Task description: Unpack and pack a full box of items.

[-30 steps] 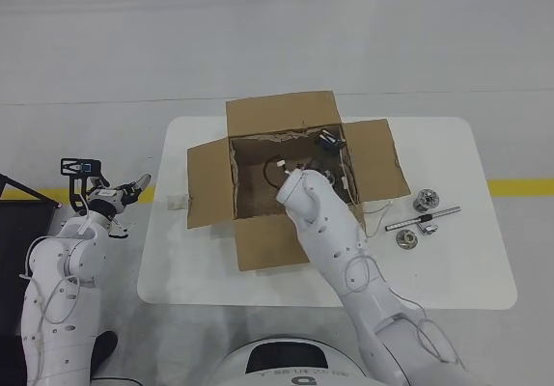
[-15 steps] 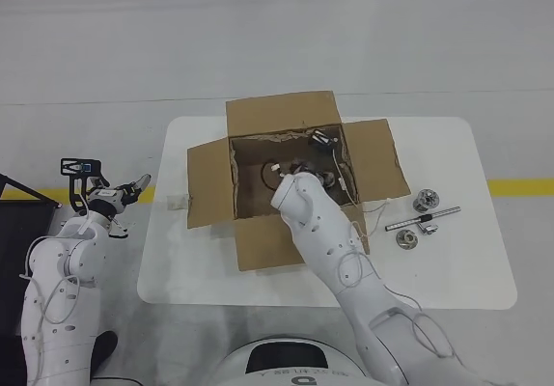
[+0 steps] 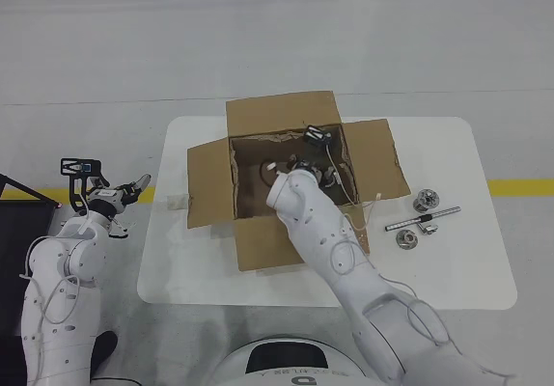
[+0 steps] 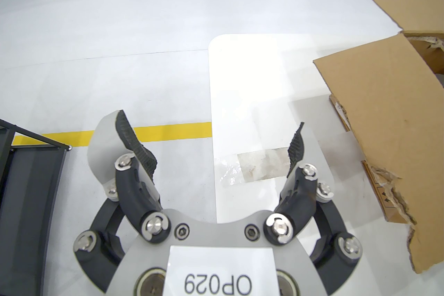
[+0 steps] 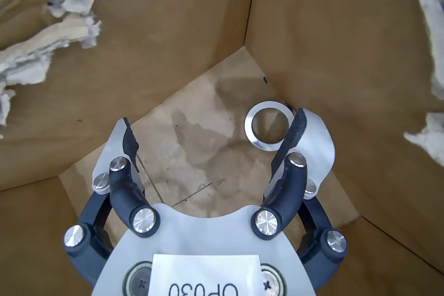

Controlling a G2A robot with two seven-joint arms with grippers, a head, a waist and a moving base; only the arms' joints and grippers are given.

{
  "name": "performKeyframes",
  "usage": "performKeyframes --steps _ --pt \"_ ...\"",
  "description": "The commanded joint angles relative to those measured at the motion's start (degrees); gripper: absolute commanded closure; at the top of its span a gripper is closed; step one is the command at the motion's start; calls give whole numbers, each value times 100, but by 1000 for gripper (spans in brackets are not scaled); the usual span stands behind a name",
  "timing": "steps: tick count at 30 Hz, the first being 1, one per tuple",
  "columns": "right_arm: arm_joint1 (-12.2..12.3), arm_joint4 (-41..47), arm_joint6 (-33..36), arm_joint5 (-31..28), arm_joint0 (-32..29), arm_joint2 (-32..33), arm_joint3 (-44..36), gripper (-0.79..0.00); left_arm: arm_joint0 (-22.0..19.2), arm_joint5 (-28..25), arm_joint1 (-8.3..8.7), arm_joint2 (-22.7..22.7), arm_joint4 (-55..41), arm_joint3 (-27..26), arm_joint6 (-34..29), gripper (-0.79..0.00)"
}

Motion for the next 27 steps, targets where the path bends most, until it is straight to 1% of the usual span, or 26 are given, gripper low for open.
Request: performKeyframes --steps 1,2,4,5,6,8,11,12,13,16,17,18,19,22,24,27 --pt "-22 88 7 20 97 22 189 -668 0 0 0 0 0 0 0 -785" --pt "-38 146 56 10 153 24 282 -662 0 0 0 0 0 0 0 -785" --pt "-60 251 267 -137 242 5 422 -699 0 0 0 0 0 0 0 -785" --pt "-62 274 306 -162 266 17 426 -680 0 0 0 0 0 0 0 -785" --pt "-60 305 304 -182 254 40 387 -683 0 0 0 0 0 0 0 -785" --pt "-48 306 278 -156 195 85 281 -643 0 0 0 0 0 0 0 -785" --pt "-19 280 312 -216 10 122 -62 -613 0 0 0 0 0 0 0 -785" --pt "-3 231 304 -251 -81 128 -203 -536 0 0 0 0 0 0 0 -785" --pt "18 178 301 -276 -172 146 -344 -496 0 0 0 0 0 0 0 -785" --pt "69 -196 131 -23 -319 166 -519 -508 0 0 0 0 0 0 0 -785" --pt "68 -271 112 -2 -326 134 -519 -523 0 0 0 0 0 0 0 -785" --pt "66 -333 97 -82 -322 87 -498 -526 0 0 0 0 0 0 0 -785" --pt "66 -388 78 -137 -302 61 -440 -502 0 0 0 0 0 0 0 -785" --pt "49 -476 90 -176 -111 27 -102 -462 0 0 0 0 0 0 0 -785" --pt "25 -452 85 -222 48 16 149 -465 0 0 0 0 0 0 0 -785" --pt "-10 -395 51 -205 277 29 544 -434 0 0 0 0 0 0 0 -785"
